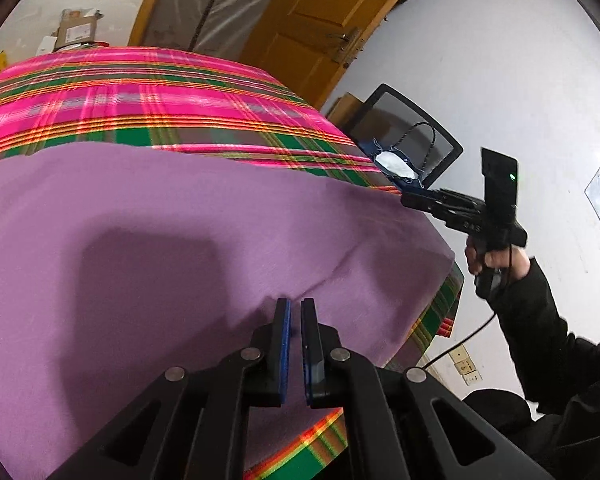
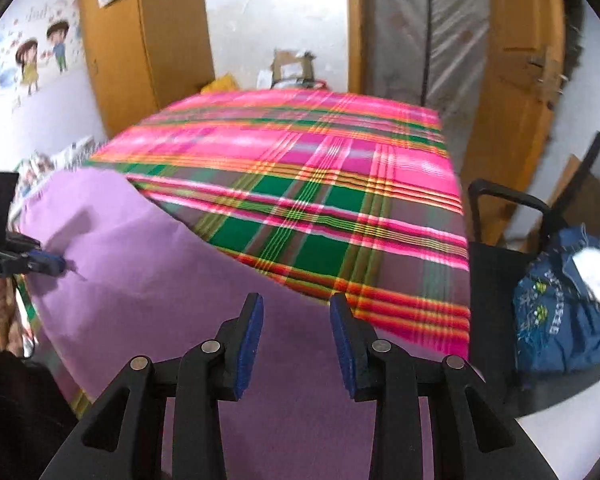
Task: Fold clothes
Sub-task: 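Open the right tool and smooth the purple fabric flat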
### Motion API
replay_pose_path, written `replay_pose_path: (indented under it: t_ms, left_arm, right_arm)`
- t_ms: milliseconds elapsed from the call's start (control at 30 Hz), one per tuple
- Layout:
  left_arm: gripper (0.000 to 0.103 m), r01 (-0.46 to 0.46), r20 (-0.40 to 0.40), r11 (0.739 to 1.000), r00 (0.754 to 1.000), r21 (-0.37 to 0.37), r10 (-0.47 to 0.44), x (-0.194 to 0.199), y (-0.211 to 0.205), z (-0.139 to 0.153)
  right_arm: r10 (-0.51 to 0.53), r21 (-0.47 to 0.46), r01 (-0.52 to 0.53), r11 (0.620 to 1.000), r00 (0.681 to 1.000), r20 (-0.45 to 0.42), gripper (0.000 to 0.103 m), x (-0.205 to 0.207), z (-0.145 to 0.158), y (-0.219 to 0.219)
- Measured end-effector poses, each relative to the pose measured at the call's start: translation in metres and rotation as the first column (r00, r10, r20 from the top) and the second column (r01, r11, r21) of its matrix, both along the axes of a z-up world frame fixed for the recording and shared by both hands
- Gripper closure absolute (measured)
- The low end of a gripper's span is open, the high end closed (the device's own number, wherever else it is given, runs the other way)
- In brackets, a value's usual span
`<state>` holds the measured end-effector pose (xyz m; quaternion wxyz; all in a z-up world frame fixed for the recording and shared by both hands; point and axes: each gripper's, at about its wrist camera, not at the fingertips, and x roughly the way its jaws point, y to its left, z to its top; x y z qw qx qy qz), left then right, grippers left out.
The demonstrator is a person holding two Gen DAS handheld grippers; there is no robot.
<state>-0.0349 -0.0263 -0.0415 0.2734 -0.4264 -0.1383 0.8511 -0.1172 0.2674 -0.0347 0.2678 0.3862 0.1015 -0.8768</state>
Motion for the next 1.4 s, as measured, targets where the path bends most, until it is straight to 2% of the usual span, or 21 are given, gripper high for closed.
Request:
replay_pose_path:
  t_ms: [67,167,300,467,567,633,667,700,767,833,967,1100,1200,1400]
  left_arm:
    - [0.099,-0.005,0.005,1.0,1.0,-0.002,0.005,0.0,0.0,-0.003]
    - [0.099,-0.011,0.012,1.0,1.0,-0.003,0.011,-0.002,-0.001,-0.005]
    - [0.099,-0.015,0.007,1.0,1.0,-0.003,0.015,-0.004,-0.001,-0.002]
    - [0.099,0.006,0.002,1.0,1.0,0.009,-0.006,-0.011,0.007,-0.001]
    - [0.099,0.022,0.012,1.0,1.0,-0.002,-0.022,-0.016,0.013,-0.005]
    - [0.099,0.027,0.019,1.0,0.999,-0.006,-0.027,-0.019,0.014,-0.008]
    - [0.099,0.028,0.021,1.0,0.999,-0.003,-0.028,-0.02,0.014,-0.008]
    - [0.099,0.026,0.022,1.0,0.999,-0.001,-0.026,-0.02,0.013,-0.008]
    - [0.099,0.022,0.021,1.0,1.0,-0.003,-0.022,-0.019,0.012,-0.007]
    - [0.099,0.019,0.016,1.0,1.0,0.001,-0.019,-0.015,0.011,-0.005]
    - [0.099,0.012,0.009,1.0,1.0,0.006,-0.012,-0.012,0.01,-0.005]
    - [0.099,-0.035,0.009,0.999,0.999,-0.01,0.035,-0.013,0.001,-0.004]
    - [0.099,-0.094,0.001,0.995,0.996,-0.016,0.094,-0.009,-0.015,-0.003]
    - [0.099,-0.231,0.012,0.973,0.973,0.006,0.231,-0.008,-0.051,-0.008]
  right_arm:
    - [0.045,0.053,-0.045,0.998,0.999,0.004,0.067,-0.005,-0.007,-0.013]
    - [0.023,0.083,-0.023,0.996,1.0,0.006,0.07,-0.018,-0.016,-0.015]
    - [-0.128,0.084,0.131,0.988,0.991,-0.039,0.07,-0.024,-0.006,0.003]
    - [-0.014,-0.076,0.009,0.997,0.998,-0.067,0.068,0.031,0.016,-0.004]
    - [0.116,-0.059,-0.119,0.991,0.992,-0.05,0.068,0.066,0.006,-0.024]
    - [0.196,0.012,-0.196,0.981,0.981,-0.004,0.068,0.084,-0.011,-0.039]
    - [0.209,0.067,-0.209,0.976,0.978,0.008,0.067,0.09,-0.021,-0.045]
    - [0.215,0.069,-0.212,0.975,0.975,-0.051,0.066,0.098,-0.02,-0.044]
    - [0.206,0.092,-0.202,0.975,0.978,-0.039,0.066,0.1,-0.017,-0.044]
    - [0.189,0.116,-0.181,0.977,0.98,-0.059,0.066,0.098,-0.014,-0.046]
    - [0.125,0.083,-0.116,0.99,0.985,-0.116,0.065,0.082,0.0,-0.051]
    - [0.035,-0.03,-0.036,0.999,0.998,-0.048,0.065,0.046,0.001,-0.07]
    - [0.071,-0.105,-0.069,0.992,0.997,0.013,0.065,0.029,0.0,-0.093]
    - [0.169,-0.101,-0.162,0.982,0.984,0.059,0.065,0.014,-0.005,-0.151]
